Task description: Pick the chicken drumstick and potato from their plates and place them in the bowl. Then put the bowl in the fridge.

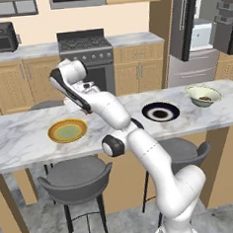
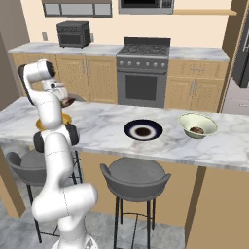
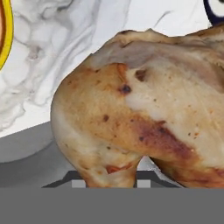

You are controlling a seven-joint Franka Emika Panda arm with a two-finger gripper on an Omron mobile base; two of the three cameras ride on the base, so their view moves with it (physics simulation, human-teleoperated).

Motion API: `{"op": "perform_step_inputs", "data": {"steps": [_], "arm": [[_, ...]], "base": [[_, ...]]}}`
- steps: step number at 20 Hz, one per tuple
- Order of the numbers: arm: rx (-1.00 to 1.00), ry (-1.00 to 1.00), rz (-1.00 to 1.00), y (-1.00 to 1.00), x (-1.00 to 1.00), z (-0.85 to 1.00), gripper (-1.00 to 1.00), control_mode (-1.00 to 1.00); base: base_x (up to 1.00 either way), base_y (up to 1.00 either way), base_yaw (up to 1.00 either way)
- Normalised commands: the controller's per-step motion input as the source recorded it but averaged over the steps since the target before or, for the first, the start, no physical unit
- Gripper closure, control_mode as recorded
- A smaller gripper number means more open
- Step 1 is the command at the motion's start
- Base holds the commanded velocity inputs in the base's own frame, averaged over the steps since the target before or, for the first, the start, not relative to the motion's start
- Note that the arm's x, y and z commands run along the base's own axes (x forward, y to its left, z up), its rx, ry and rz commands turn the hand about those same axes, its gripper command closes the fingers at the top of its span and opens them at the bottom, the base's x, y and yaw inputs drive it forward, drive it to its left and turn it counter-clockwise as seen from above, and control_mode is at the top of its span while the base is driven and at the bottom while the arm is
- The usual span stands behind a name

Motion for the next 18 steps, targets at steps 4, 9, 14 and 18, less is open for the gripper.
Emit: {"op": "perform_step_inputs", "data": {"steps": [4, 9, 14, 18], "arm": [[0.00, -0.33, 0.00, -0.68, -0.47, -0.17, 1.00, -1.00], [0.01, -0.43, 0.00, -0.68, -0.47, -0.19, 1.00, -1.00], [0.07, -0.53, 0.02, -0.73, -0.45, -0.21, 1.00, -1.00], [0.10, -0.63, 0.05, -0.73, -0.33, -0.17, 1.00, -1.00]], "base": [[0.00, 0.00, 0.00], [0.00, 0.00, 0.00], [0.00, 0.00, 0.00], [0.00, 0.00, 0.00]]}}
